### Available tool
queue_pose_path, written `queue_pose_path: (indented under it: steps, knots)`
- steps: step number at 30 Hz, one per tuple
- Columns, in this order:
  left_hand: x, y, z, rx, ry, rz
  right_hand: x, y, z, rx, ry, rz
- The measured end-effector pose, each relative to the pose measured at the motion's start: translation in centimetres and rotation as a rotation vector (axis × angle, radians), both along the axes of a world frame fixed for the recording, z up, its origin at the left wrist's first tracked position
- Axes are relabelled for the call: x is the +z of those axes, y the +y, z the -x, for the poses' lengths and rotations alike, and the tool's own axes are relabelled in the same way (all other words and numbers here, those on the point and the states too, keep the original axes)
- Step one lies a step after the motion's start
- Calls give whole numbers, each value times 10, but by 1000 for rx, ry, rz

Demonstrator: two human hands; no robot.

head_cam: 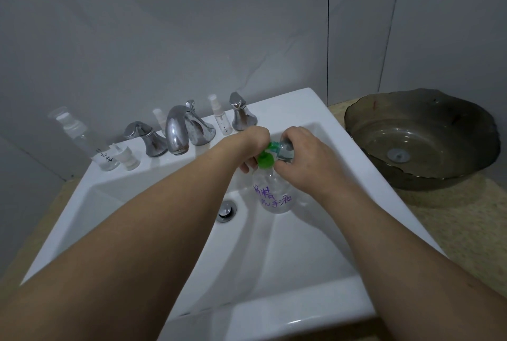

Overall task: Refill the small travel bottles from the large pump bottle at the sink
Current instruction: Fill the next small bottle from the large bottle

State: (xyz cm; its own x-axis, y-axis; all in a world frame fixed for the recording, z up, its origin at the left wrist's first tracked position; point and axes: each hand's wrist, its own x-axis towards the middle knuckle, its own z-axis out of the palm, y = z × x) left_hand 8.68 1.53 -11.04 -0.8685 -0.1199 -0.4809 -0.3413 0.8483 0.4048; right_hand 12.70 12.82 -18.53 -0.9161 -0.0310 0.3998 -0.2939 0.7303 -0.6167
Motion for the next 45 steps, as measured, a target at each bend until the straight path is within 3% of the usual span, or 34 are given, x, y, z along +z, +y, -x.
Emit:
queue_pose_path:
  steps: [12,18,23,45]
  knots:
    - [-18,4,9,-114,87,95,-5,0,2,-16,-23,-16]
    - [-8,-8,6,-40,-20,-38,-2,0,2,-3,5,-22]
    - [-3,-13,8,-33,-87,-34,-2,-1,1,14,31,-5]
    - [-10,-1,8,-110,38,37,-6,0,3,-6,-11,-30]
